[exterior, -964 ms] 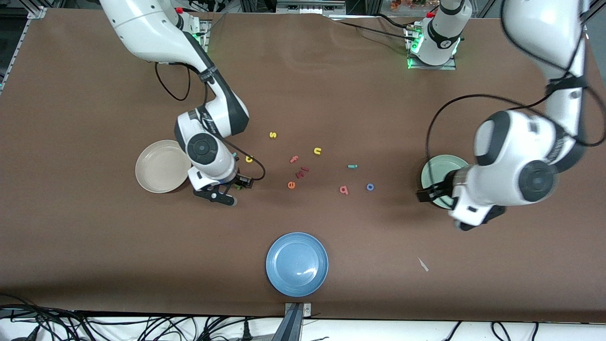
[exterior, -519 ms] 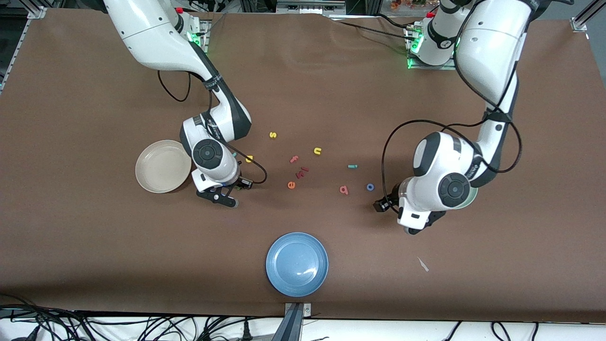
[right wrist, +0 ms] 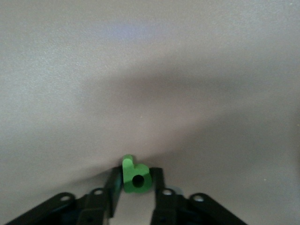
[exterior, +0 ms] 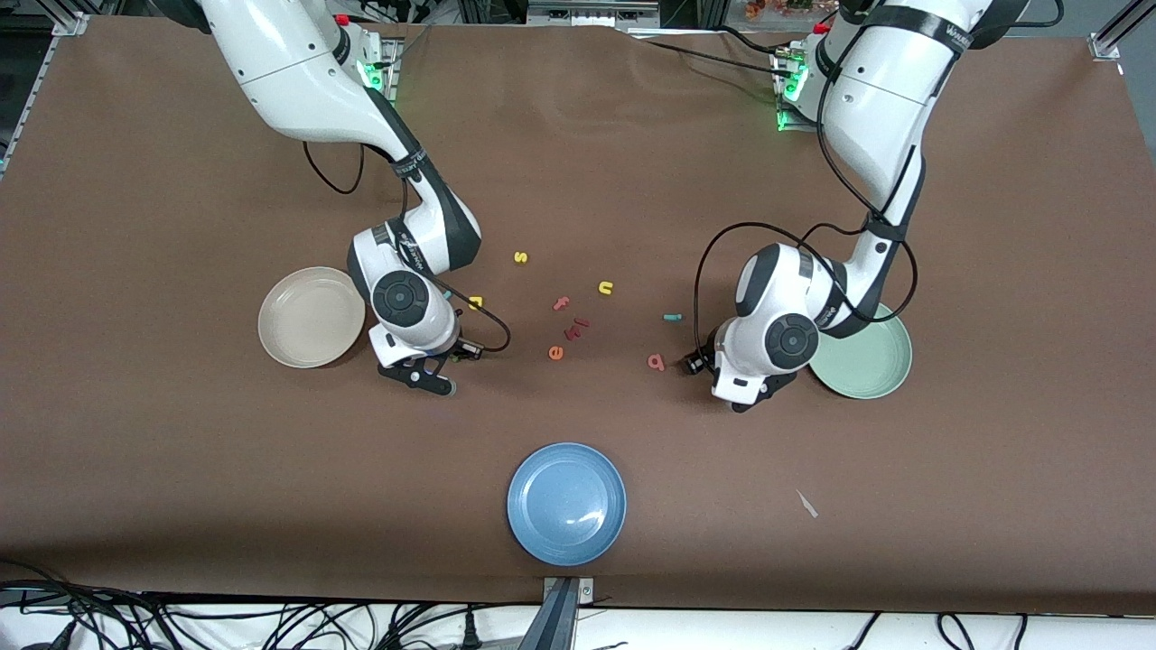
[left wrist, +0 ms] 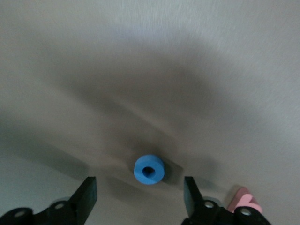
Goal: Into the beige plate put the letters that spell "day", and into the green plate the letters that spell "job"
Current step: 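Carry the green b to the white plate while the left gripper grasps the blue o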
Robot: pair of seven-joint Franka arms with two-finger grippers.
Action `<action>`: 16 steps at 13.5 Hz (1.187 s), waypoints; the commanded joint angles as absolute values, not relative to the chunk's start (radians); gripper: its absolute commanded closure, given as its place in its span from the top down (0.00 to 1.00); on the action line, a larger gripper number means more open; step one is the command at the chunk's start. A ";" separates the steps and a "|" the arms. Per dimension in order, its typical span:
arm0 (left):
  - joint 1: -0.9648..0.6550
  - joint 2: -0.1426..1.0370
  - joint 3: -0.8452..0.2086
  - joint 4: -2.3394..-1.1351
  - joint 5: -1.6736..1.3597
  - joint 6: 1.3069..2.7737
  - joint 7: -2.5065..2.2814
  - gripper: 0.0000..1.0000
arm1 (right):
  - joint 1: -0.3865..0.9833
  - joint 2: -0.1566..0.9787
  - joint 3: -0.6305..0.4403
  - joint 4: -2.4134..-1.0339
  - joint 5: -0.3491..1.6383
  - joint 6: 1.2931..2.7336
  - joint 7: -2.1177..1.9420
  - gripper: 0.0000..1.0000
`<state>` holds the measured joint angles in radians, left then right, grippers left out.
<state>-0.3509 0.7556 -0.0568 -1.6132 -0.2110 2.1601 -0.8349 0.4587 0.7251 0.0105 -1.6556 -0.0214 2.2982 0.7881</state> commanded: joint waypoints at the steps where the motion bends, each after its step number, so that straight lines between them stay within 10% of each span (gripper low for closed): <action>1: -0.361 0.730 -0.044 -1.644 -0.241 2.169 -0.824 0.70 | 0.451 0.720 0.008 -1.638 -0.040 2.295 0.790 0.10; 8: -0.354 0.744 -0.044 -1.634 -0.239 2.238 -0.831 0.64 | 0.449 0.627 -0.133 -1.649 -0.048 2.067 0.522 0.11; 16: -0.353 0.749 -0.044 -1.644 -0.239 2.230 -0.830 0.26 | 0.449 0.497 -0.268 -1.891 -0.048 2.060 0.410 0.11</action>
